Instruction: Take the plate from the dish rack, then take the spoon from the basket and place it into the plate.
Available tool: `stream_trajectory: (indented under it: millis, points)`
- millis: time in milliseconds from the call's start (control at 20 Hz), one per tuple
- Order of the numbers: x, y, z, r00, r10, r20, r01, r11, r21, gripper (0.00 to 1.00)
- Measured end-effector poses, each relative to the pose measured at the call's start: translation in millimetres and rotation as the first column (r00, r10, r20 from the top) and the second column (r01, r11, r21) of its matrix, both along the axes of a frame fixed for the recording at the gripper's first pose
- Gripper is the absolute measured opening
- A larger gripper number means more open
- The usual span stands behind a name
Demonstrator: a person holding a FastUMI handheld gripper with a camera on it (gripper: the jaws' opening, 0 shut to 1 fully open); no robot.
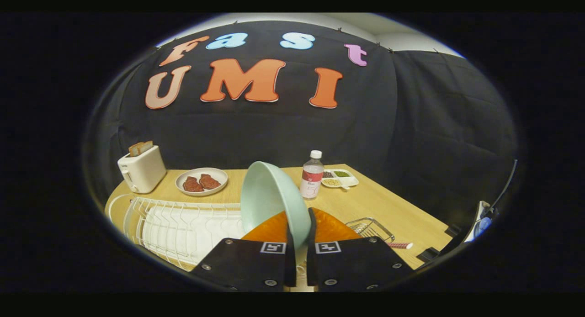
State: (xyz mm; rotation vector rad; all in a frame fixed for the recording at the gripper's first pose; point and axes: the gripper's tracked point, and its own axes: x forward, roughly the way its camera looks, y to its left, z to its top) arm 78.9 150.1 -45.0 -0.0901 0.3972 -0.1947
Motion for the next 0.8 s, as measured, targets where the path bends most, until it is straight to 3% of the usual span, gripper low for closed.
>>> stream_trajectory:
  millis: [300, 800]
  points:
    - [-11.9, 0.9, 28.7, 0.998, 0.031, 0.055, -0.032, 0.999, 0.024, 0.09]
    - [-98.6, -4.1, 24.1, 0.988, 0.148, 0.05, -0.154, 0.975, 0.159, 0.09]
